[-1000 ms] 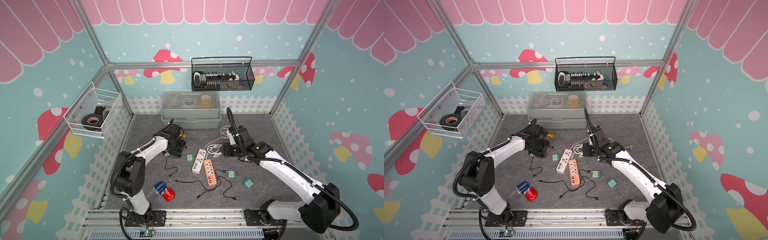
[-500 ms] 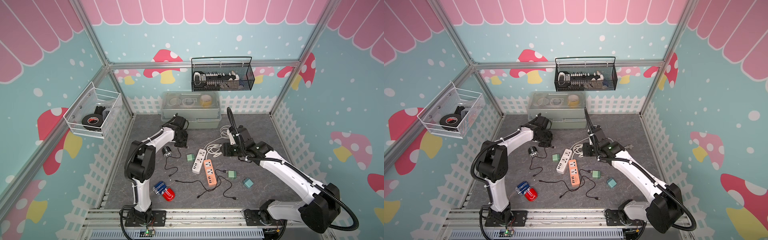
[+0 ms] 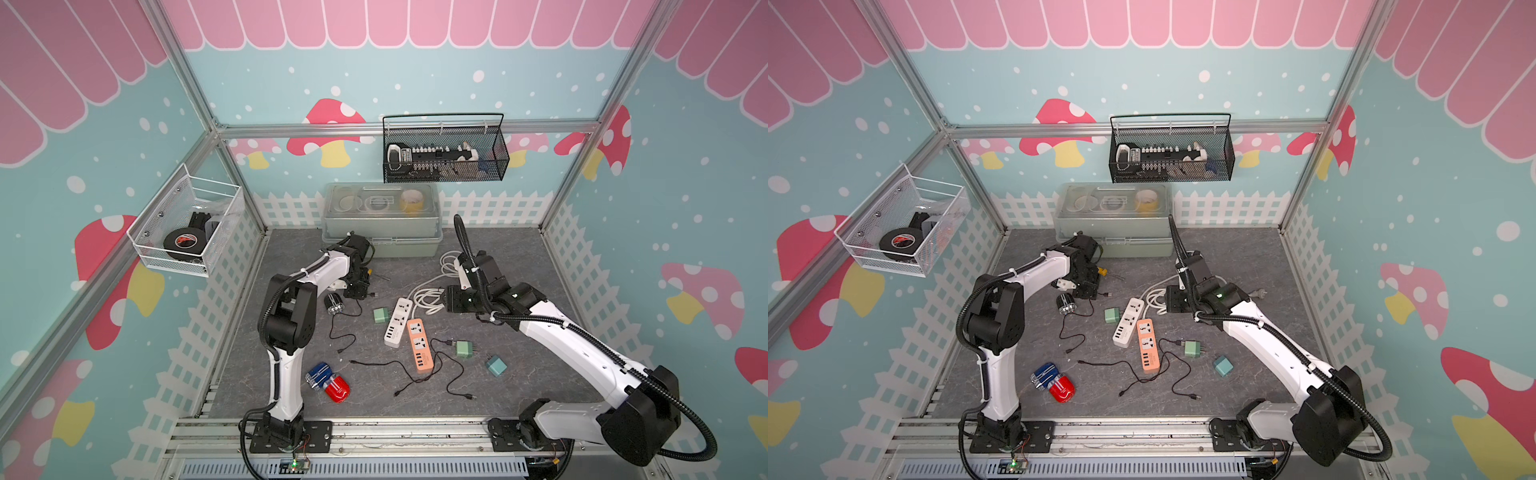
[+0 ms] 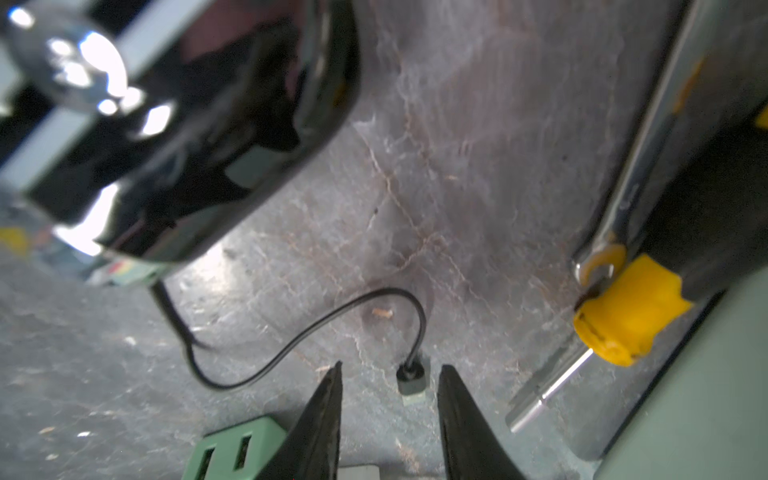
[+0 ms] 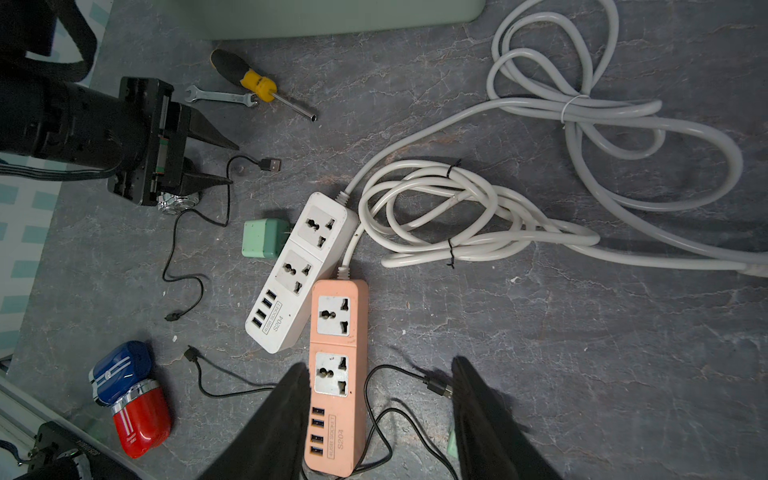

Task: Charge the electric shaver
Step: Pick up the charging cable from the center of the board.

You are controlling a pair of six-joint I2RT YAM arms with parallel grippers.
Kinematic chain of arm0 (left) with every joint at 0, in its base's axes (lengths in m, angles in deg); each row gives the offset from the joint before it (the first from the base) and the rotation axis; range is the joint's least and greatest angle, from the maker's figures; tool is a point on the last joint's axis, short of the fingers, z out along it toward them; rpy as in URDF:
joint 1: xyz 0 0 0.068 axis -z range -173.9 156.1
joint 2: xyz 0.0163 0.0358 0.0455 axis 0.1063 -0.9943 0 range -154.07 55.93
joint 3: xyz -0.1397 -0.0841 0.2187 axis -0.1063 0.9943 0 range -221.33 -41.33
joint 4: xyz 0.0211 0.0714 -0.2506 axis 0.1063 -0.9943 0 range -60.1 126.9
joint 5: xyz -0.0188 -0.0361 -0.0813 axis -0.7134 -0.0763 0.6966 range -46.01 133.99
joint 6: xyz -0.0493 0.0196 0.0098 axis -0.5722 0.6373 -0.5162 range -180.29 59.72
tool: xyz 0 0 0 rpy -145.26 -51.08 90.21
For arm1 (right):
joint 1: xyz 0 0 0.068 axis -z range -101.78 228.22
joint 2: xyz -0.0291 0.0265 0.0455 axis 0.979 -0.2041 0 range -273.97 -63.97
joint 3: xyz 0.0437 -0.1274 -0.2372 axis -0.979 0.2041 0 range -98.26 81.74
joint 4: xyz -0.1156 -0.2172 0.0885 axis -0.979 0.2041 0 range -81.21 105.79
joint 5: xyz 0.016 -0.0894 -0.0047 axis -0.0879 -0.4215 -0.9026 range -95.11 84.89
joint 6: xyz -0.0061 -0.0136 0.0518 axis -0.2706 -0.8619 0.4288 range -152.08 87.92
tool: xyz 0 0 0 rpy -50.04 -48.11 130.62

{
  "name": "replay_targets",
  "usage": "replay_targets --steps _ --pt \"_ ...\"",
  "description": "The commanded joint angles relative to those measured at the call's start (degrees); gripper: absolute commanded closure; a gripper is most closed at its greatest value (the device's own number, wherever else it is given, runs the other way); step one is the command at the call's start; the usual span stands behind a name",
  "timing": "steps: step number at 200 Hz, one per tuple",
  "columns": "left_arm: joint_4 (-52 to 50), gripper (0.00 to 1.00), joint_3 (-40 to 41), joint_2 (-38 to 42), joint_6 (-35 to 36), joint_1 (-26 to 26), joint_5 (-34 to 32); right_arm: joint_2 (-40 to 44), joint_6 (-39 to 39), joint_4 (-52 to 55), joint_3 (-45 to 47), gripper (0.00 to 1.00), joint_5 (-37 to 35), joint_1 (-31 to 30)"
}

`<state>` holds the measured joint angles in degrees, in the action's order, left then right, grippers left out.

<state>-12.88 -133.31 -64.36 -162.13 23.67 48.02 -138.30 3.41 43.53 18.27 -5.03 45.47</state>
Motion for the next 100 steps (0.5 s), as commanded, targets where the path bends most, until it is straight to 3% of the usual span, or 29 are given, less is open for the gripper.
replay_targets --steps 1,100 --pt "-2.0 0.62 -2.7 -1.8 -1.3 -0.6 -1.4 -0.9 0.5 0.7 -0.5 0.45 -0.3 -0.4" --pt "-10.6 0.7 -8.9 -8.2 -4.0 -0.3 -2.5 -1.6 0.4 0.7 -0.1 0.46 0.1 -0.4"
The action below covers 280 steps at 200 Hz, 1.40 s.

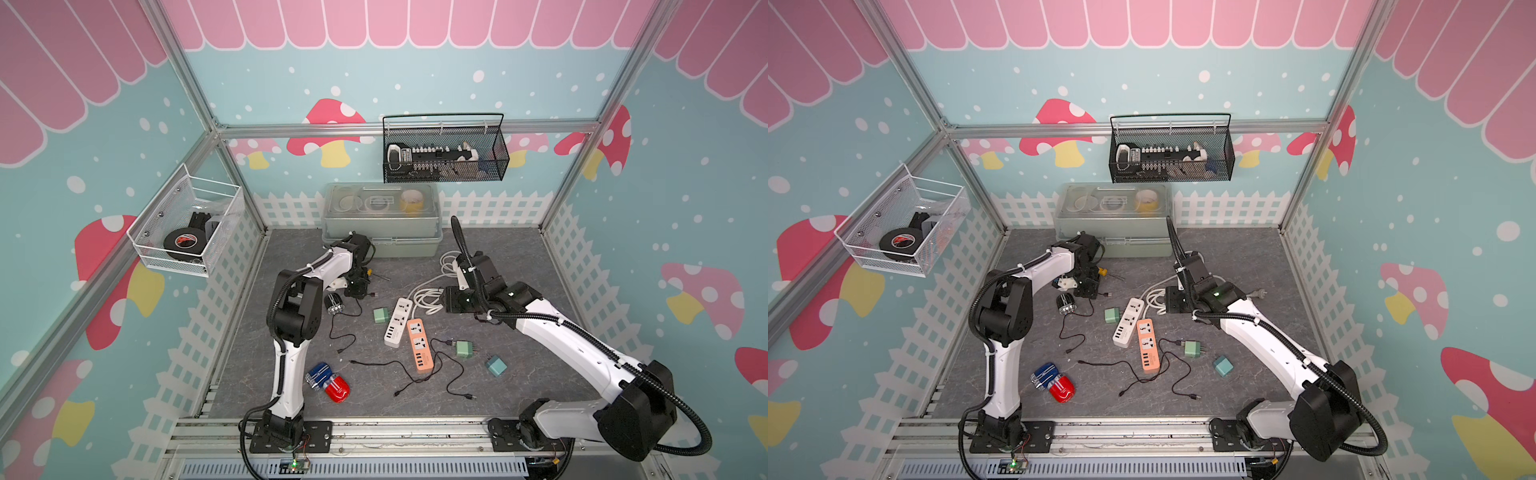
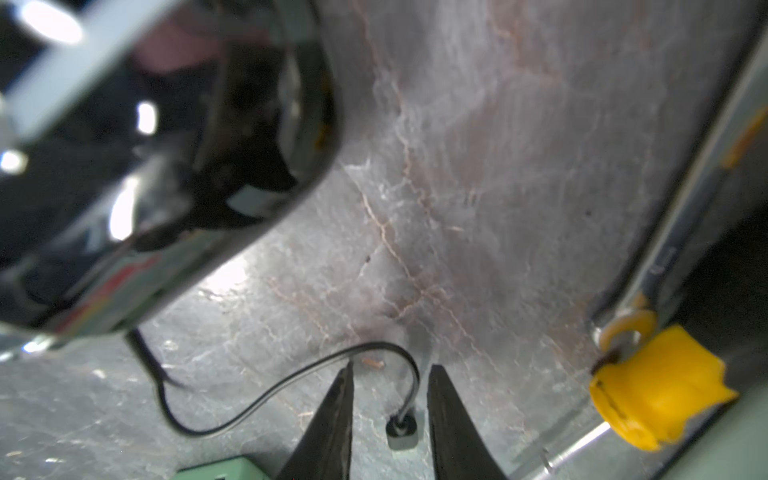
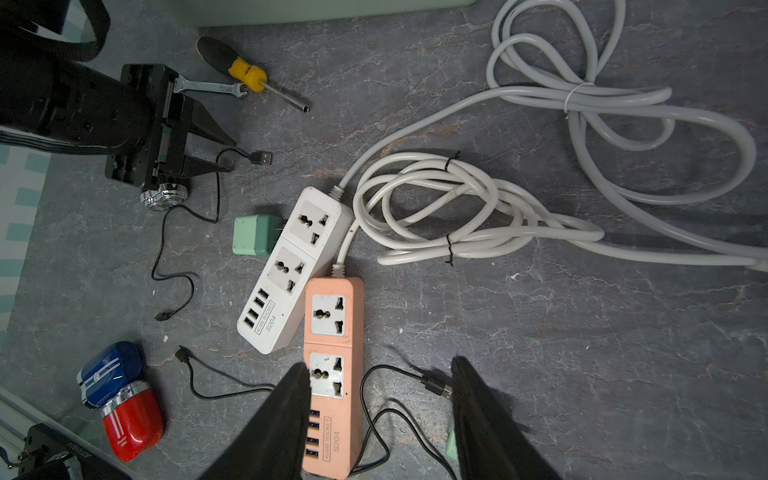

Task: Charge the electric shaver
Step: Pick up the charging cable from the center of the board.

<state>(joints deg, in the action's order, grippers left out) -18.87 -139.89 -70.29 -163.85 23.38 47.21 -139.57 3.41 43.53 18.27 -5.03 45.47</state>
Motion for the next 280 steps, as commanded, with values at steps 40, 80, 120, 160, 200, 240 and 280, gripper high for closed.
replay_targets --steps 40,80,120,160,200,240,280 --pt "-4.6 0.65 -5.3 -4.9 -1.1 -0.1 -2.3 0.4 0.6 0.9 0.5 0.46 -0.1 -0.4" --pt "-4.7 0.8 -4.5 -5.6 -1.2 -0.1 -2.4 1.2 1.0 1.0 1.6 0.46 -0.1 -0.4" --pt "-3.2 0.93 -4.6 -5.5 0.7 -0.3 -0.9 0.0 0.9 0.4 1.1 0.46 1.1 -0.4" --pt "-0.1 1.0 -2.8 0.1 5.3 -0.3 1.9 -2.4 1.0 -3.3 0.1 0.45 7.0 -0.1" --pt "2.8 1.0 2.6 7.2 9.0 -0.7 8.6 -5.8 4.3 -11.6 -0.9 0.41 16.3 0.3" --pt "4.1 1.0 6.7 12.6 12.3 -1.5 13.9 -12.1 13.4 -28.7 1.0 0.38 28.2 0.8" --pt "4.1 1.0 8.9 15.9 13.7 -1.9 17.0 -21.8 23.2 -45.0 0.9 0.39 37.5 1.0"
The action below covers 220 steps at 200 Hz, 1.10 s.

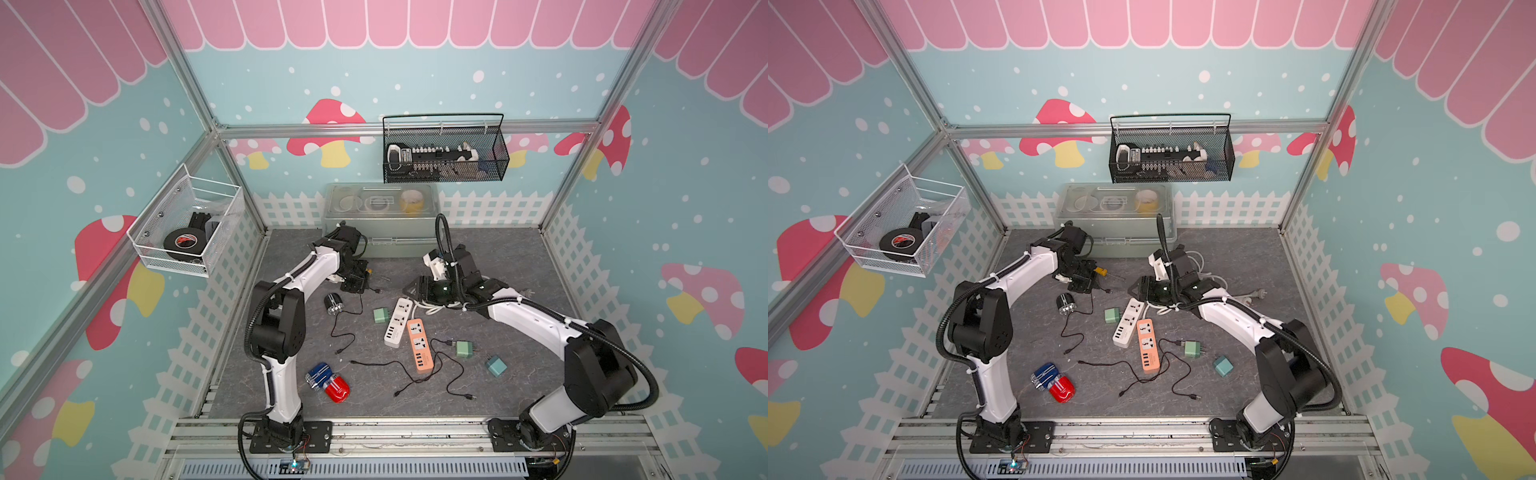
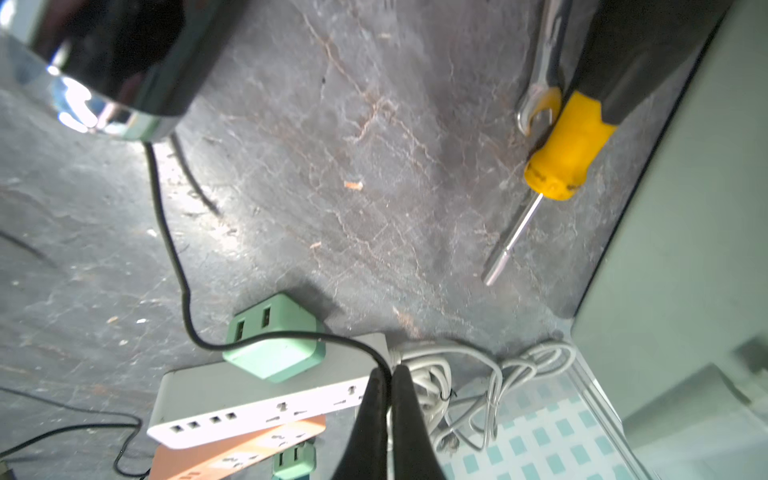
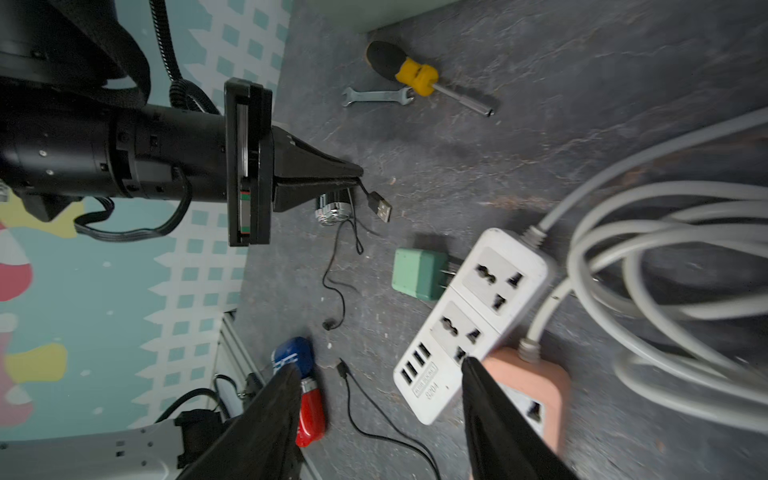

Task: Charge the electric shaver
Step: Pick up the charging cable from the center of the board.

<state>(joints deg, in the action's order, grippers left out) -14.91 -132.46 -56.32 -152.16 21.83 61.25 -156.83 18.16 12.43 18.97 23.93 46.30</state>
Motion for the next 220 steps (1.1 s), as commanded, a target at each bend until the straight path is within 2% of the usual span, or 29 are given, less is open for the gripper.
replay_targets --steps 1,19,70,158,220 --pt "0.1 1.0 1.4 2.0 2.0 -0.3 3.0 -4.8 8.7 -14.4 0.2 0.39 8.7 0.2" --pt "0.2 1.0 1.8 2.6 2.1 -0.3 3.7 -8.3 12.5 -20.4 -0.1 0.4 10.9 -0.1" --pt "0.2 1.0 2.1 3.3 2.3 -0.4 3.6 -14.9 16.1 -26.0 -0.9 0.5 11.7 -1.0" --pt "0.3 1.0 1.8 2.7 2.4 -0.4 4.2 -21.2 18.7 -27.2 -4.1 0.62 11.3 -2.1" --pt "0.3 1.0 2.2 2.8 2.4 -0.2 4.5 -21.9 20.1 -28.6 -5.2 0.8 11.0 -2.0"
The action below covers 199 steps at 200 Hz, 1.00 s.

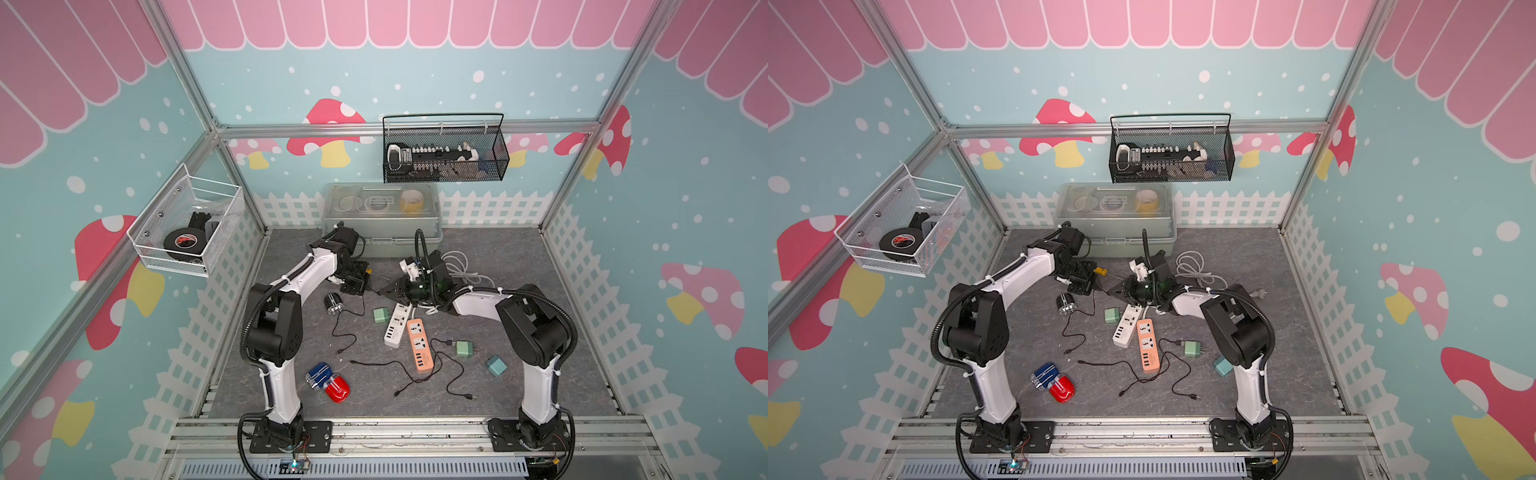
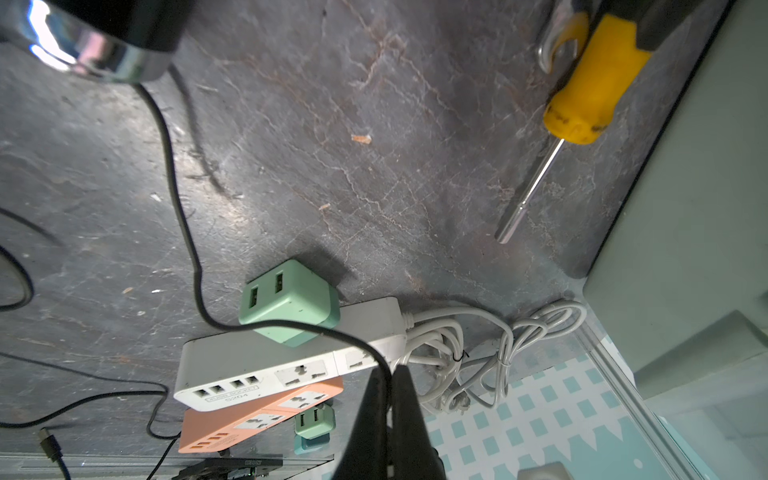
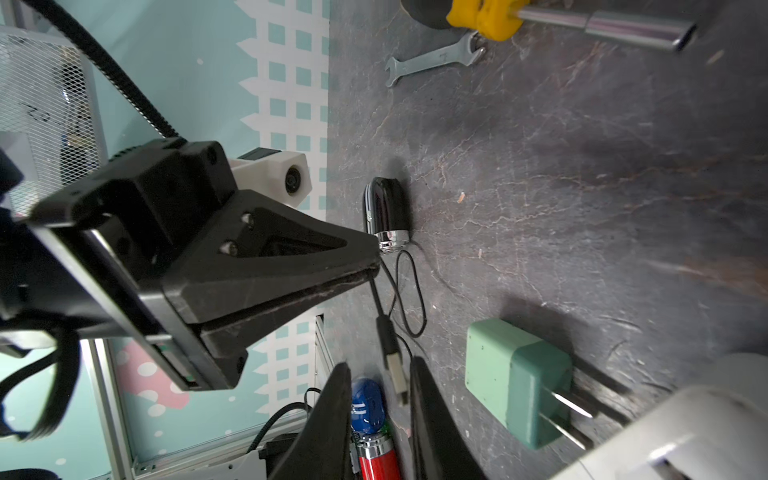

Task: Charge the electric shaver
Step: Pick up the charging cable from the center of the board.

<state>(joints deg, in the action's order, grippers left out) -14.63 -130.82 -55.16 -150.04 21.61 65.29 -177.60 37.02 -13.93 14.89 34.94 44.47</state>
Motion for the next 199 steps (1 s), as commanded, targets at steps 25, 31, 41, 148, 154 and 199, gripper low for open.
replay_targets --steps 25,31,41,148,154,199 --pt "0.3 1.0 0.8 1.8 0.3 0.0 0.5 -1.5 1.8 -2.7 -1.0 0.85 0.3 -0.2" --pt "0.4 1.0 0.9 1.8 0.3 0.0 0.6 -1.4 1.8 -2.7 -0.8 0.85 0.2 -0.2" --pt "0.4 1.0 0.9 1.8 0.3 0.0 0.7 -1.3 1.9 -2.6 -0.6 0.86 0.0 -0.3" --pt "9.7 0.48 2.0 9.6 17.1 0.3 1.4 7.3 1.0 14.2 -2.0 1.0 -0.5 3.0" --pt "12.8 0.46 3.9 11.3 19.1 0.4 2.3 8.3 1.5 15.1 -2.0 1.0 0.0 3.6" --pt "43.1 0.4 23.1 21.4 16.6 0.6 12.4 11.9 16.5 6.3 1.4 1.0 6.7 7.3"
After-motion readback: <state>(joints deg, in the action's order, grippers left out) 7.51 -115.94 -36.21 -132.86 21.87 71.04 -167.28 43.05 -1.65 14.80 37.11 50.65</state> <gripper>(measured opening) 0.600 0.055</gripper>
